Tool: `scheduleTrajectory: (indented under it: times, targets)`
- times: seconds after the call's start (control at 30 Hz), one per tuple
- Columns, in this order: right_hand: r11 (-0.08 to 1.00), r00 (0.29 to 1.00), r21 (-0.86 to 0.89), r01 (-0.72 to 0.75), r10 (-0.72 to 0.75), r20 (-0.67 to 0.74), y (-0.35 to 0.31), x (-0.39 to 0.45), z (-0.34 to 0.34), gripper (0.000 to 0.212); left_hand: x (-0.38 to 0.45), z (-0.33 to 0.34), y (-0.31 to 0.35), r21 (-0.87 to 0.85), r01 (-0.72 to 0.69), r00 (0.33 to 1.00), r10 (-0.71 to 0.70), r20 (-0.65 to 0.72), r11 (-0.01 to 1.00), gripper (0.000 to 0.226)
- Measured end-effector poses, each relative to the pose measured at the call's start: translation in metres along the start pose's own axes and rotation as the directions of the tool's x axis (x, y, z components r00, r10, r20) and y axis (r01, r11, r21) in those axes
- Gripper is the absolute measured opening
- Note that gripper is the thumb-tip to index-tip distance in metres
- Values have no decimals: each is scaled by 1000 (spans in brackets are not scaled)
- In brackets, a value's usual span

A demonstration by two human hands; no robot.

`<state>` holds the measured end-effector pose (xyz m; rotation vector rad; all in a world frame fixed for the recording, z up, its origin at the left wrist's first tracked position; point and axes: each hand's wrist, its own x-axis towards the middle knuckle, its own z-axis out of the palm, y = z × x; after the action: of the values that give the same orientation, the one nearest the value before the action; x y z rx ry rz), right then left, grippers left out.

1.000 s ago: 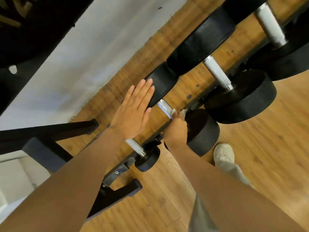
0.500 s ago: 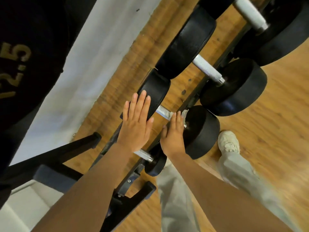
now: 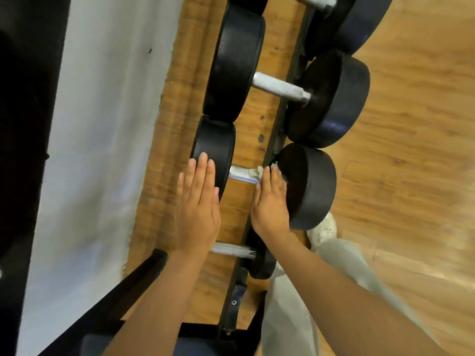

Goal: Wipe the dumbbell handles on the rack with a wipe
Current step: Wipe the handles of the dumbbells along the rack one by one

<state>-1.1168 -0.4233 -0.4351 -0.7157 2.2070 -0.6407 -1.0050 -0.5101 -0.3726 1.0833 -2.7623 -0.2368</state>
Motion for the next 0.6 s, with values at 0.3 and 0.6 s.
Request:
scheduleTrajectory:
  times: [0.3,0.6]
  targets:
    - [985,988,136,110,-94,-123,-34,26,9,34,-1,15,-5,40,-21,998,24,-59,999,48]
    - [995,997,-58,-80,79,-11,-3,13,-10,44,-2,24,-3,16,-8,988,10,-154,1000,46]
